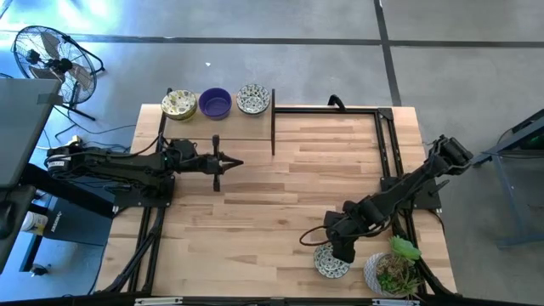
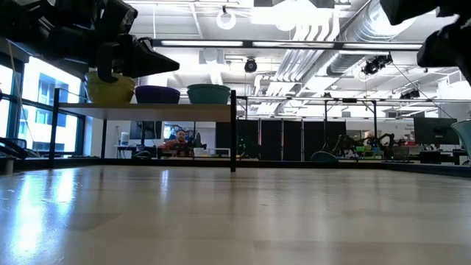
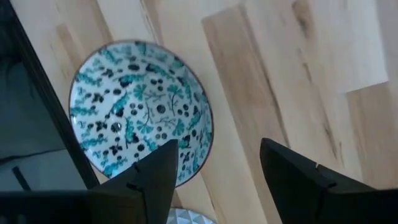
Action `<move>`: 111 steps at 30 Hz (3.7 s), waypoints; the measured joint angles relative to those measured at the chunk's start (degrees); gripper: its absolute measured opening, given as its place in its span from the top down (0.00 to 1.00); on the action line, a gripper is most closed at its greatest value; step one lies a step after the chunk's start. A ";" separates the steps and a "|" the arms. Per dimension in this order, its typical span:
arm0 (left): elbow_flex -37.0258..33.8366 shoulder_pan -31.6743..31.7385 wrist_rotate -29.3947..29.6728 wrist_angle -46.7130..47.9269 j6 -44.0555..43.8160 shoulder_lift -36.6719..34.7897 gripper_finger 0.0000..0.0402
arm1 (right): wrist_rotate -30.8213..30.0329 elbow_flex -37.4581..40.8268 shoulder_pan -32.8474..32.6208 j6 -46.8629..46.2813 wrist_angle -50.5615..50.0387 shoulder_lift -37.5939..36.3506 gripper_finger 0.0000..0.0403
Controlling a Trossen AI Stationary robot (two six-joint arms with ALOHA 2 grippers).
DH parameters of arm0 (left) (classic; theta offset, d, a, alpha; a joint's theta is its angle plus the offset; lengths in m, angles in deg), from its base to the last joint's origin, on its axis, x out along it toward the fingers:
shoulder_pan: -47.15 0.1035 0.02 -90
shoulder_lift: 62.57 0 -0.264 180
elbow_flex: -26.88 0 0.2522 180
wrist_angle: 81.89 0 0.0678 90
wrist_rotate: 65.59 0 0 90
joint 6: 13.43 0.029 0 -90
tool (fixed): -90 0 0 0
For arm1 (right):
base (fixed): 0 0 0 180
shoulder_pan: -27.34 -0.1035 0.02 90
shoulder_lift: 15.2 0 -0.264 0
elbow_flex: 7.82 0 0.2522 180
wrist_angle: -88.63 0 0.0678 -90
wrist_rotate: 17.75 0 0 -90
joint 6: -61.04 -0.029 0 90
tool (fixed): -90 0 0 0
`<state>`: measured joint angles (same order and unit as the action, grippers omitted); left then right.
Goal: Pick & Place Mini bowls
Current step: Stack the blue and white patterned bowl on the blue and white patterned bowl on the shelf
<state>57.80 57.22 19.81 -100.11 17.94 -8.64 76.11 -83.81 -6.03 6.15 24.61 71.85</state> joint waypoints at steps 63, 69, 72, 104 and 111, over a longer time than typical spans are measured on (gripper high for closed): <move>0.04 0.02 -0.44 5.85 1.36 -2.12 1.00 | -1.70 4.17 32.02 11.86 43.30 9.58 0.96; 0.04 0.02 -0.42 6.69 1.37 -2.12 1.00 | -0.28 4.17 36.19 11.88 44.40 14.58 0.96; 0.04 0.02 -0.39 6.63 1.38 -2.12 1.00 | 0.52 4.17 37.23 11.58 45.85 15.50 0.95; 0.02 0.02 -0.42 7.74 1.55 -2.12 1.00 | -4.11 4.21 37.46 13.75 49.99 17.31 0.95; 0.02 0.02 -0.46 7.99 1.55 -2.12 1.00 | -3.59 4.21 37.46 14.01 51.52 17.31 0.84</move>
<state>57.83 57.24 19.35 -92.13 19.49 -10.76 72.52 -79.60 31.43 20.15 76.12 89.16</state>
